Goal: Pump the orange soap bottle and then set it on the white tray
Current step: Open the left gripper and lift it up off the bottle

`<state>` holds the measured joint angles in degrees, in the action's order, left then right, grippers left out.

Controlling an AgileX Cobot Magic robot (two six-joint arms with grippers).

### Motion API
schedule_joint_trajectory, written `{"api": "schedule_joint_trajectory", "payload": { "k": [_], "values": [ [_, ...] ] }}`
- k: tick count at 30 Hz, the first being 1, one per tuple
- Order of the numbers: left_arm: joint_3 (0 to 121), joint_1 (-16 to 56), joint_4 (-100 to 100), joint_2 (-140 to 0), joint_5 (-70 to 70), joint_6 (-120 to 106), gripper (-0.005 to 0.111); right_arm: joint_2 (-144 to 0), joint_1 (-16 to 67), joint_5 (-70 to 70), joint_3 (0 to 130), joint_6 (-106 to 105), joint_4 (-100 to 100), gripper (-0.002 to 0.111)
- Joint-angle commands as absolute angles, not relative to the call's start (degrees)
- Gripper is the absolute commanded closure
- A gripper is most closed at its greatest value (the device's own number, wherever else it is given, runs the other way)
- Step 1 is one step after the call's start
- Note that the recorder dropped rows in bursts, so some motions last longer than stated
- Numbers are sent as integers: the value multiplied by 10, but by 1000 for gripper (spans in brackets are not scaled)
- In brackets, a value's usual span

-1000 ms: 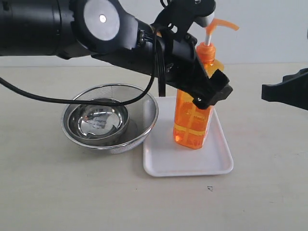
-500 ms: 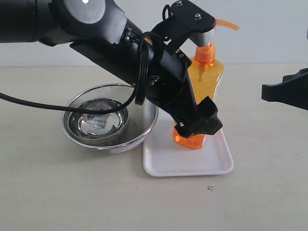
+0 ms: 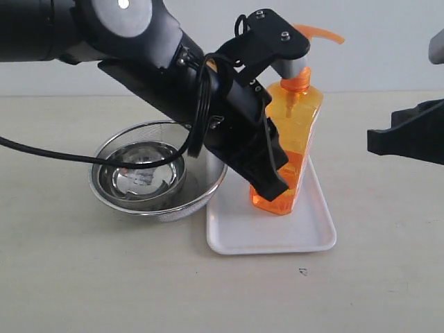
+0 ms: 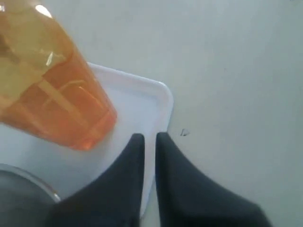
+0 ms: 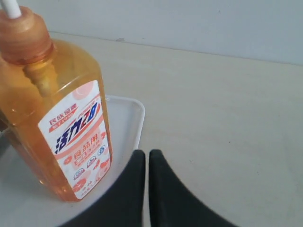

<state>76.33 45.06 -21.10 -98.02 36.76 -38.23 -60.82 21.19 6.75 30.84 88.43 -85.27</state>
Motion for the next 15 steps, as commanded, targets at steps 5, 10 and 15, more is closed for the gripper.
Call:
{"api": "schedule_joint_trajectory", "payload": {
  "k": [5, 10, 15],
  "values": [
    [767, 420, -147, -975, 340, -341, 102, -613, 211, 55, 307, 875, -881, 109],
    [764, 377, -177, -975, 267, -338, 102, -675, 192, 29, 322, 875, -881, 109],
    [727, 362, -234, -975, 165, -403, 102, -732, 142, 6, 338, 881, -879, 109]
  ]
}}
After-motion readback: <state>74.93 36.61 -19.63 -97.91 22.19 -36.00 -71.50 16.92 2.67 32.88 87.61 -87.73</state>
